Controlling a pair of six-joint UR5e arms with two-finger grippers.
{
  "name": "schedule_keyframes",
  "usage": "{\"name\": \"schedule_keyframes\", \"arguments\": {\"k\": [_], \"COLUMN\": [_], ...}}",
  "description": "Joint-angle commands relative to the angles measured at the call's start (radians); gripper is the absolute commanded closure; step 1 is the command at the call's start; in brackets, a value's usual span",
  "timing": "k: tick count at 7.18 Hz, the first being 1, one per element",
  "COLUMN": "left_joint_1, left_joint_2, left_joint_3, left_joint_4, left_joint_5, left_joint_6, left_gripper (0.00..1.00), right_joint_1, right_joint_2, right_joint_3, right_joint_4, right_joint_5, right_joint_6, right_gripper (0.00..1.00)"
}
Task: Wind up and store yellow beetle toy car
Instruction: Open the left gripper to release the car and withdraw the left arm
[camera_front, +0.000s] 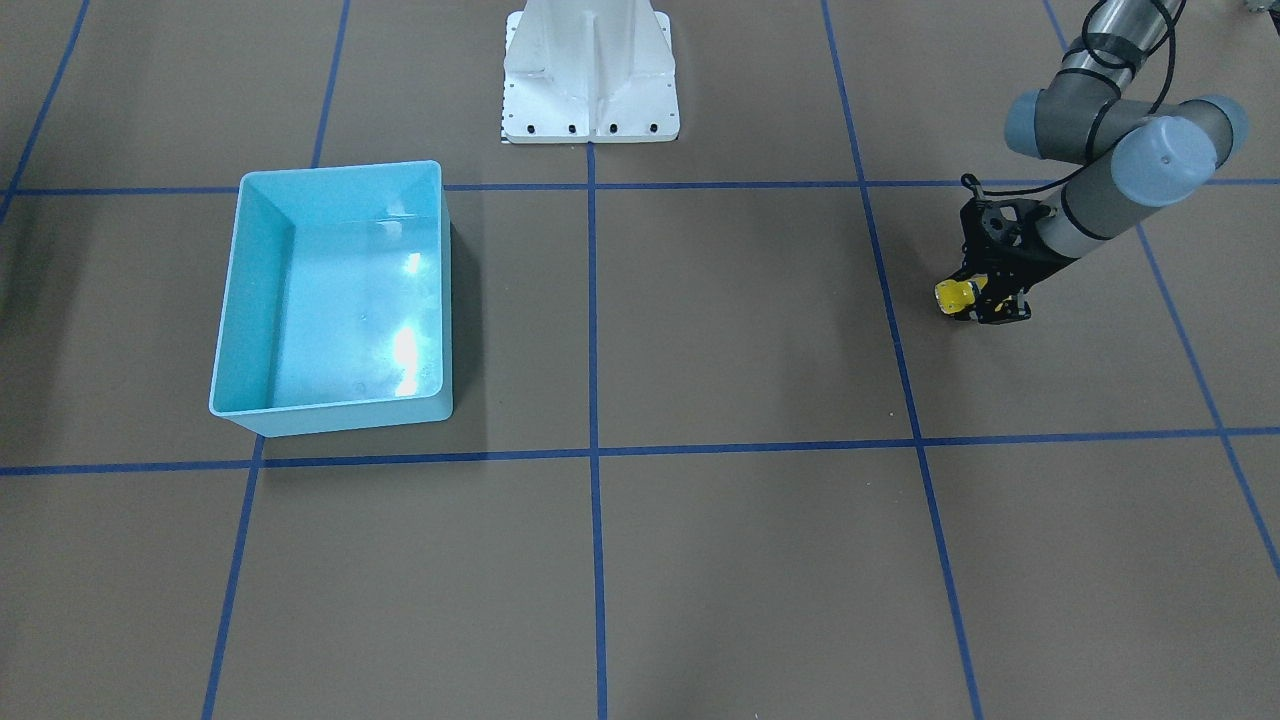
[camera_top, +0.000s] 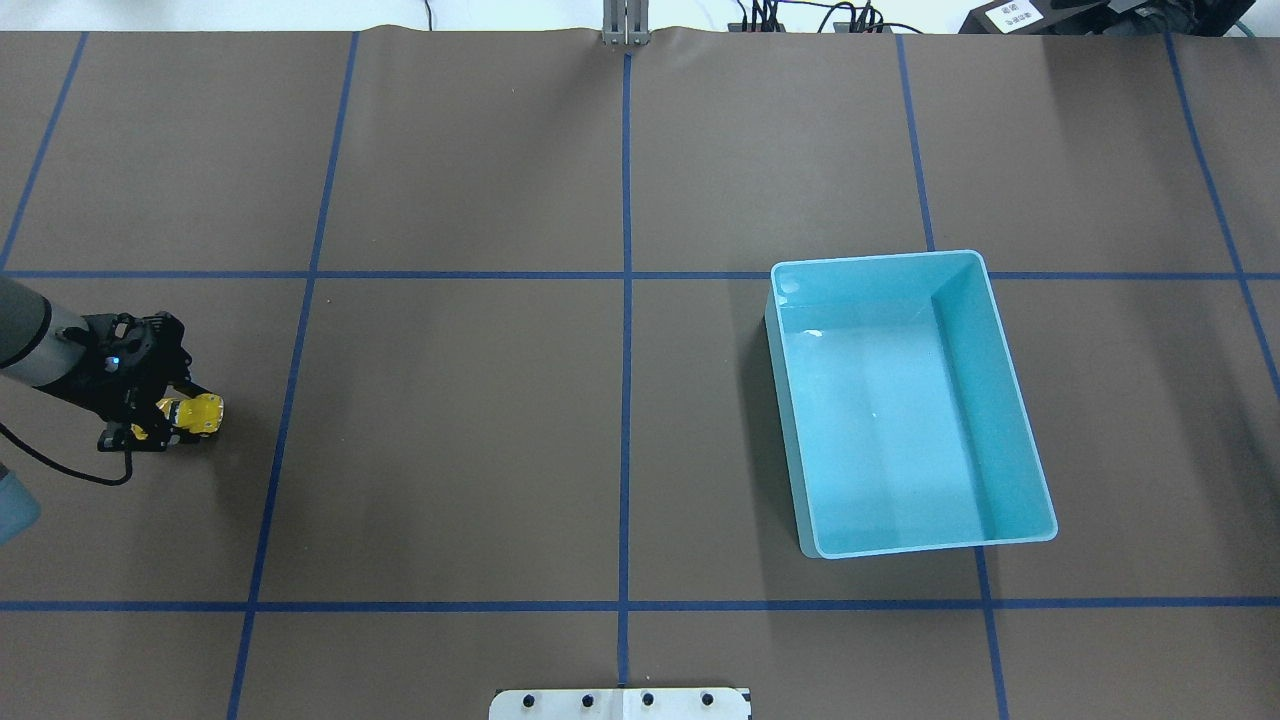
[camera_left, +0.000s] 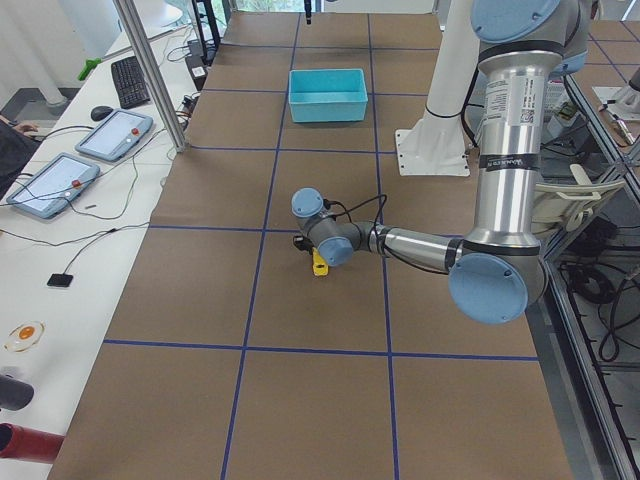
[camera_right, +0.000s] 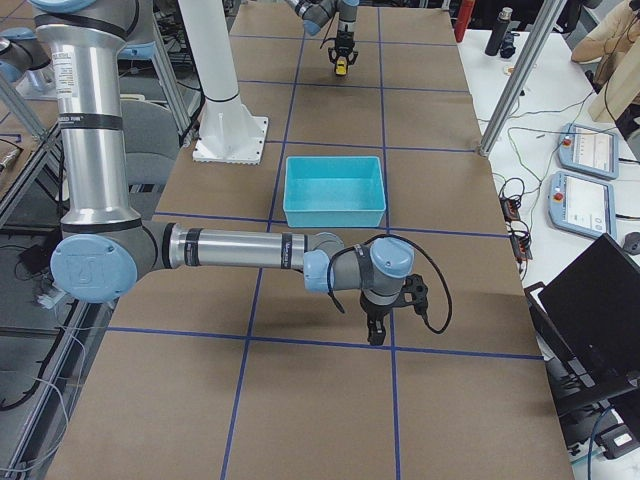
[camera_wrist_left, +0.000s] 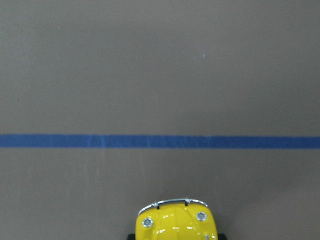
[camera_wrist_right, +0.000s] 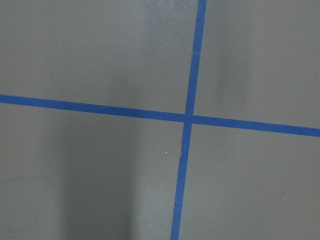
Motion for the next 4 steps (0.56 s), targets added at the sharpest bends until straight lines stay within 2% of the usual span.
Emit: {"name": "schedule_keyframes", "arguments": {"k": [1, 3, 4], "left_joint_1": [-0.085, -0.154, -0.162], "left_joint_2": [0.088, 0.092, 0.095], "left_joint_3": [0.037, 0.063, 0.063], "left_joint_4": [-0.046, -0.069, -0.071], "left_joint_5": [-0.082, -0.153, -0.155], "left_joint_6": [0.026, 0.043, 0.043], "left_gripper": [0.01, 0.00, 0.00], "right_joint_1": [0.000, 0.000, -0.002], "right_joint_2": [0.000, 0.000, 0.000], "right_joint_3": [-0.001, -0.001, -0.001], "right_joint_4": [0.001, 0.001, 0.001], "right_joint_5": [0.000, 0.000, 0.000], "right_joint_6": [0.000, 0.000, 0.000], "right_gripper": [0.00, 0.00, 0.00]}}
